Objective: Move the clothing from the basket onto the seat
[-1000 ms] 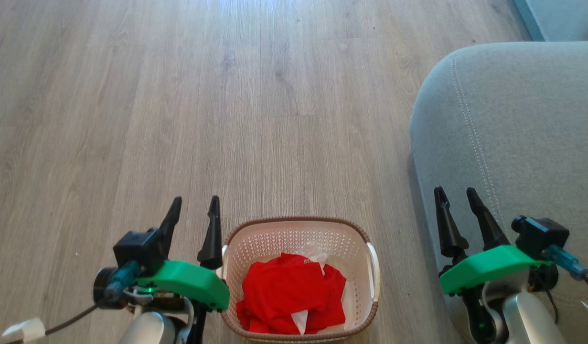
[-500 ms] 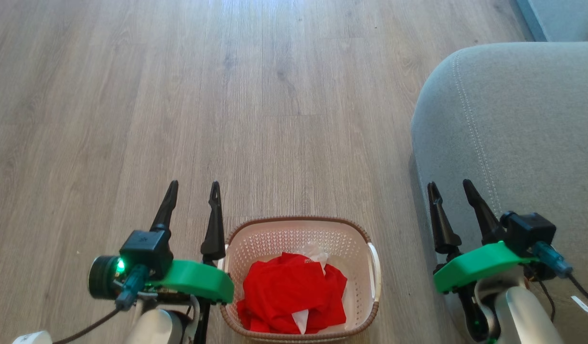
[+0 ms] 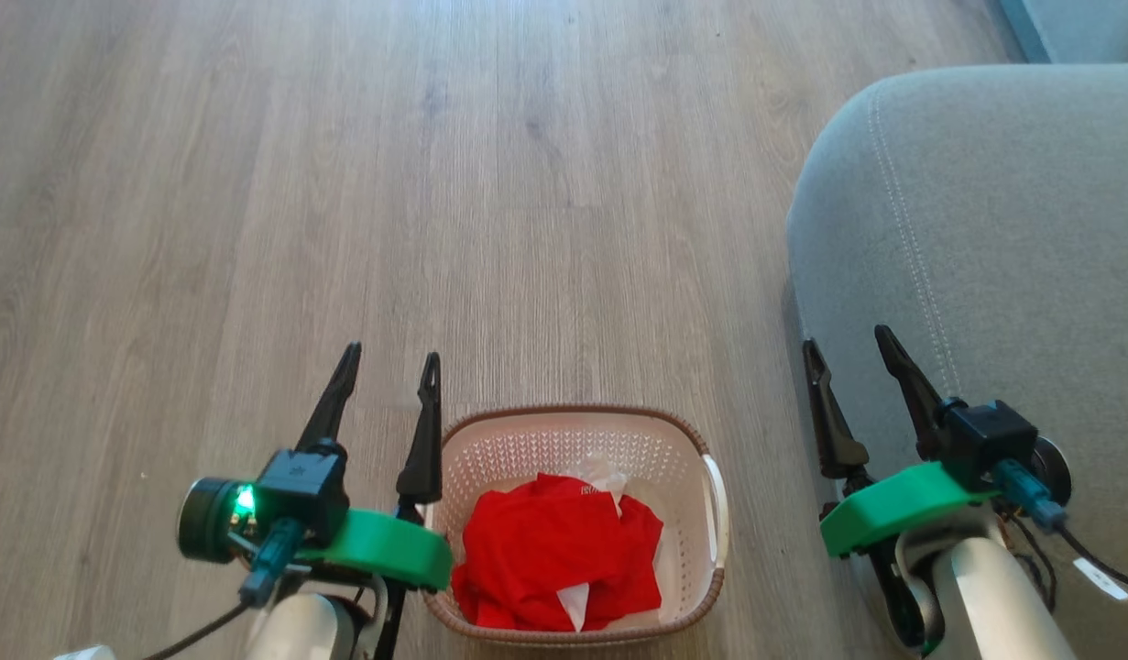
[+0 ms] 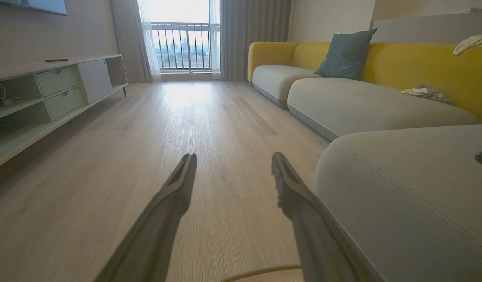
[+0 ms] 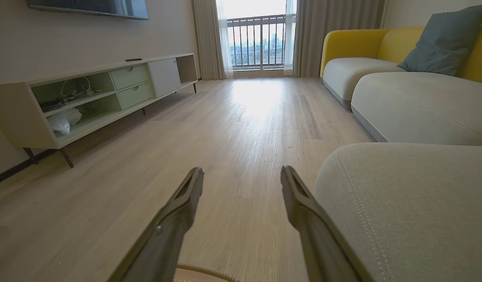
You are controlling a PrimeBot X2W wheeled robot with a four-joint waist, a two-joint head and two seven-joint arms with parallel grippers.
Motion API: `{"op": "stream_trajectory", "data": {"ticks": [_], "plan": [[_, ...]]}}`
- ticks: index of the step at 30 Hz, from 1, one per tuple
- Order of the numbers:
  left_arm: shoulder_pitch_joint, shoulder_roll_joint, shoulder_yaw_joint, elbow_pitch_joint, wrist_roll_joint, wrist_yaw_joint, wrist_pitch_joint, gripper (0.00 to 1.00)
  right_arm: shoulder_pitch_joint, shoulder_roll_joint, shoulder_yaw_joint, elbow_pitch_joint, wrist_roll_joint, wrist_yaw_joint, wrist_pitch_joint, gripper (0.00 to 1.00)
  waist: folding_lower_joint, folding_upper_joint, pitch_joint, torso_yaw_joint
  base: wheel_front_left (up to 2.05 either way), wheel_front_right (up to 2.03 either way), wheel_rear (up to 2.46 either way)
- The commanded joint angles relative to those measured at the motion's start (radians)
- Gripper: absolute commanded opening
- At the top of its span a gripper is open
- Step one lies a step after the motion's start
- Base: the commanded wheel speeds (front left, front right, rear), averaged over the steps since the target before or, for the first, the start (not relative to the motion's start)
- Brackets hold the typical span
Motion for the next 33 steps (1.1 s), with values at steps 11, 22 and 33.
{"op": "stream_trajectory", "data": {"ticks": [11,22,33], "plan": [[-0.056,-0.029,0.043,0.165,0.069,-0.145,-0.023,1.0,-0.069,-0.009,-0.019,0.034,-0.067,0.0,-0.025,1.0,0.0,0.0,0.105,-0.028,0.0,0.0,0.0],[-0.2,-0.032,-0.012,0.407,0.086,-0.203,-0.023,1.0,-0.108,-0.009,-0.04,0.038,-0.091,0.0,-0.025,1.0,0.0,0.0,0.313,-0.065,0.0,0.0,0.0],[-0.402,-0.03,-0.055,0.701,0.145,-0.233,-0.023,1.0,-0.139,-0.009,-0.013,-0.086,-0.113,0.0,-0.025,1.0,0.0,0.0,0.525,-0.114,0.0,0.0,0.0]]}}
